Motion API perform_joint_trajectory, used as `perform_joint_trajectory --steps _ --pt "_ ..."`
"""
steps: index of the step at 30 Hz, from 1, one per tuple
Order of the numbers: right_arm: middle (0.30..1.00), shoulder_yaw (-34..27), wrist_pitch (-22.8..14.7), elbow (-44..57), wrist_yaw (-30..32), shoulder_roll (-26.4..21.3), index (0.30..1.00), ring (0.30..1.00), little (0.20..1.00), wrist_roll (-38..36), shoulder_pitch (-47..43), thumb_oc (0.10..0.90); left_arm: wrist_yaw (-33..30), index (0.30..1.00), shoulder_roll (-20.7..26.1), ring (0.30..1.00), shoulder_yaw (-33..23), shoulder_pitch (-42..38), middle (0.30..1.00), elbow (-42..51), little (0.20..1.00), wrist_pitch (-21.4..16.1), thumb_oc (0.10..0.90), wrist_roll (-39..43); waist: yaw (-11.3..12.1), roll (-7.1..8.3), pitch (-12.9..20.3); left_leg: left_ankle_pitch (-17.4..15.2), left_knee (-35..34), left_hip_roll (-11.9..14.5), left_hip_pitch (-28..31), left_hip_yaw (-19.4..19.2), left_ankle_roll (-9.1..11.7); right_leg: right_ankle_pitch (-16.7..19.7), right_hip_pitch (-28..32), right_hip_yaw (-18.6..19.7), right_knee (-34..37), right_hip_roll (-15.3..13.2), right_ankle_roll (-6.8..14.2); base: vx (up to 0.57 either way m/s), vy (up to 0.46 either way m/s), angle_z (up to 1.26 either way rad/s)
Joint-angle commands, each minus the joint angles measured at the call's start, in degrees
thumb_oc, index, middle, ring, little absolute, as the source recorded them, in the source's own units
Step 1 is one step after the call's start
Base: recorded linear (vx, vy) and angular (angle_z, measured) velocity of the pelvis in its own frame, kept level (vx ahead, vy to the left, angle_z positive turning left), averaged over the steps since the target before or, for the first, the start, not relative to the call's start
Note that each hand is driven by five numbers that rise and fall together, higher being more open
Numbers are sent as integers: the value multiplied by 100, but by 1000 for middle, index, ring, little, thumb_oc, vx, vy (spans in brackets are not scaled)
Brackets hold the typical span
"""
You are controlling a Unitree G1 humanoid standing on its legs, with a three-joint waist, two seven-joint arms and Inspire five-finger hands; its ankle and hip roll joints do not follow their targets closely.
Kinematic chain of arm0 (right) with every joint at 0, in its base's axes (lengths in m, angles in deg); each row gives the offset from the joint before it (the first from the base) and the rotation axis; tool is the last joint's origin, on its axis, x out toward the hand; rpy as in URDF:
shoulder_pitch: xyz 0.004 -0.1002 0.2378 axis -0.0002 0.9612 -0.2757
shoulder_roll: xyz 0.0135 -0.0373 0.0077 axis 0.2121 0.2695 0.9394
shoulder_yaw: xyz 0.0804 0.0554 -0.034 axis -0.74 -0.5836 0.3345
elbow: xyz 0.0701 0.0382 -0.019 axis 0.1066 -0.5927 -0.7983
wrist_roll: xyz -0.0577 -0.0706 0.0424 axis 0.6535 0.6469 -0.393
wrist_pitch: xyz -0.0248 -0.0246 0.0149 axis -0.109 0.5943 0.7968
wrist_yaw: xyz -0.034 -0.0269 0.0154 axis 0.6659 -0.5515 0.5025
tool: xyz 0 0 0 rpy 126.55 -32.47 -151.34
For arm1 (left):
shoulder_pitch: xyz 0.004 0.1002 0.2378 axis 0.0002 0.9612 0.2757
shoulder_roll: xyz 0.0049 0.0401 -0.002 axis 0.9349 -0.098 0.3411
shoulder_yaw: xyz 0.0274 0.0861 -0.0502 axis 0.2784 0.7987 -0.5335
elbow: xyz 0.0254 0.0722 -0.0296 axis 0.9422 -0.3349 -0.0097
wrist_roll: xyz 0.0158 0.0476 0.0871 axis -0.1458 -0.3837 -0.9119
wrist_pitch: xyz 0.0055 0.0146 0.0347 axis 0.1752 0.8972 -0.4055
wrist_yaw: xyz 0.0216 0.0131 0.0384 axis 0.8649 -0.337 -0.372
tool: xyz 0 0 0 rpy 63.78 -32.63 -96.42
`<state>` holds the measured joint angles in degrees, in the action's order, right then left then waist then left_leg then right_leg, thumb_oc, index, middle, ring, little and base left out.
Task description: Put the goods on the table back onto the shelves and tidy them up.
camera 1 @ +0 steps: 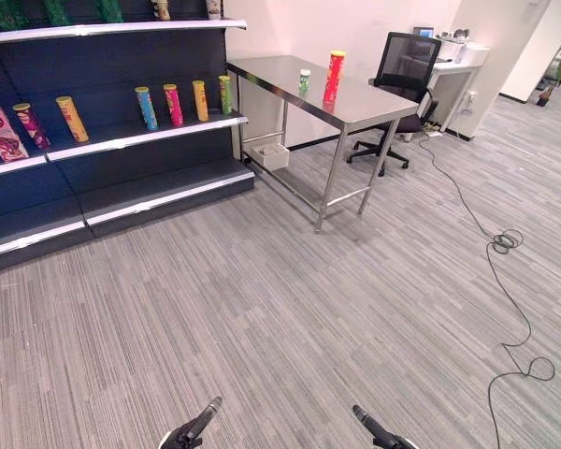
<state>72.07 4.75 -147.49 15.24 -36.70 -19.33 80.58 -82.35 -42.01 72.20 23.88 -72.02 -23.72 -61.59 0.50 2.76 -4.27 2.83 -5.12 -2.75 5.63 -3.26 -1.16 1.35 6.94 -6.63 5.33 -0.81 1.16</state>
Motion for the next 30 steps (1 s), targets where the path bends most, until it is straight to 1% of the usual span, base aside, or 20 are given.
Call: perform_joint_trajectory --steps 1,5,8,12,13,15,16,18,19,20,22,23,24,25,26,27,28,29,30 --pt "900 74 -193 213 13 -387 900 900 900 -163 -397 800 -5 900 -11 900 36 -495 900 150 900 -294 800 77 -77 -70 -289 -304 12 372 276 13 372 -103 78 -96 -33 -184 502 0 0 0" --pt "900 75 -191 242 -1 -416 900 900 900 -139 -378 800 16 900 1 900 94 -485 900 204 900 -288 800 -14 -84 -76 -290 -308 12 376 290 24 375 -122 93 -103 -33 -171 501 8 -27 7" --pt "900 40 -169 291 -17 -464 900 900 900 -186 -347 800 14 900 13 900 137 -530 900 179 900 -265 800 -40 -134 -118 -346 -276 12 430 291 46 418 -156 86 -89 -33 -110 453 27 -112 -1" --pt "900 98 -162 331 -42 -547 900 900 900 -100 -409 800 55 900 53 900 187 -554 900 279 900 -257 800 -44 -114 -123 -422 -207 12 494 241 8 454 -137 -1 -87 -33 -71 444 -10 -84 -3" --pt "900 103 -165 344 -42 -554 900 900 900 -95 -414 800 58 900 50 900 193 -551 900 273 900 -253 800 -41 -113 -123 -433 -206 40 506 233 0 464 -144 -2 -80 -33 -64 432 24 -129 -6" --pt "900 112 -169 361 -50 -559 900 900 900 -100 -426 800 25 900 39 900 169 -592 900 255 900 -244 800 -10 -113 -91 -515 -279 357 546 92 30 495 -158 8 -85 -33 -54 387 13 -101 -8" --pt "900 112 -169 360 -50 -559 900 900 900 -100 -427 800 25 900 39 900 169 -593 900 255 900 -244 800 -10 -116 -91 -514 -283 365 546 85 32 495 -158 6 -87 -33 -54 387 -10 -78 -4" --pt "900 147 -177 385 -50 -583 900 900 900 -122 -455 800 -2 900 61 900 202 -679 900 321 900 -254 800 15 -132 -57 -667 -356 851 576 -202 70 572 -164 1 -129 -33 -56 327 -15 -136 4" --pt "900 129 -194 439 -49 -611 900 900 900 -148 -442 800 -6 900 79 900 190 -691 900 365 900 -257 800 54 -148 -34 -734 -315 1270 612 -393 65 647 -166 16 -166 -33 -38 286 12 -219 10" --pt "900 108 -197 480 -60 -644 900 900 900 -164 -414 800 15 900 99 900 189 -714 900 405 900 -247 800 62 -130 13 -852 -88 2066 671 -758 89 722 -189 69 -182 -47 -21 218 25 -167 24" --pt "900 108 -197 479 -60 -644 900 900 900 -164 -415 800 15 900 99 900 189 -714 900 405 900 -247 800 62 -137 7 -845 -102 2097 677 -784 100 725 -188 60 -190 -48 -14 216 23 -93 6" --pt "900 115 -192 510 -58 -668 900 900 900 -180 -397 800 3 900 99 900 192 -724 900 425 900 -246 800 113 -97 45 -971 106 2782 699 -1155 155 711 -234 135 -213 -55 5 148 99 -118 -7" --pt "900 99 -176 514 -35 -707 900 900 900 -177 -409 800 -19 900 64 900 207 -732 900 439 900 -255 800 192 -91 20 -1028 198 2719 705 -1368 66 655 -316 202 -276 -40 18 143 157 -116 17" --pt "900 105 -163 493 -14 -727 900 900 900 -171 -443 800 -24 900 35 900 215 -752 900 397 900 -251 800 210 -77 -3 -1031 152 2496 682 -1502 -4 633 -364 249 -311 -33 9 166 280 -6 23" --pt "900 107 -161 542 6 -750 900 900 900 -196 -475 800 -32 900 15 900 209 -729 900 368 900 -242 800 210 11 -43 -1009 156 1739 584 -1634 -75 586 -464 316 -273 -33 31 213 300 44 20" --pt "900 127 -165 516 15 -750 900 900 900 -177 -497 800 -41 900 0 900 237 -675 900 399 900 -248 800 203 71 -89 -998 340 1293 547 -1677 -38 589 -523 352 -249 -33 83 227 345 64 -1" --pt "900 150 -167 532 26 -763 900 900 900 -148 -515 800 -47 900 -14 900 254 -628 900 411 900 -246 800 199 128 -162 -966 589 913 527 -1774 -19 616 -581 385 -218 -33 157 227 195 42 -8" --pt "900 150 -167 533 26 -762 900 900 900 -148 -512 800 -47 900 -13 900 254 -625 900 413 900 -246 800 199 129 -150 -976 607 874 514 -1738 -26 615 -589 402 -216 -33 145 229 341 51 -11" --pt "900 163 -193 540 45 -785 900 900 900 -101 -536 800 -49 900 -30 900 245 -580 900 374 900 -243 800 186 214 -229 -929 905 271 502 -1946 -114 734 -741 566 -124 -33 250 222 366 46 -12"
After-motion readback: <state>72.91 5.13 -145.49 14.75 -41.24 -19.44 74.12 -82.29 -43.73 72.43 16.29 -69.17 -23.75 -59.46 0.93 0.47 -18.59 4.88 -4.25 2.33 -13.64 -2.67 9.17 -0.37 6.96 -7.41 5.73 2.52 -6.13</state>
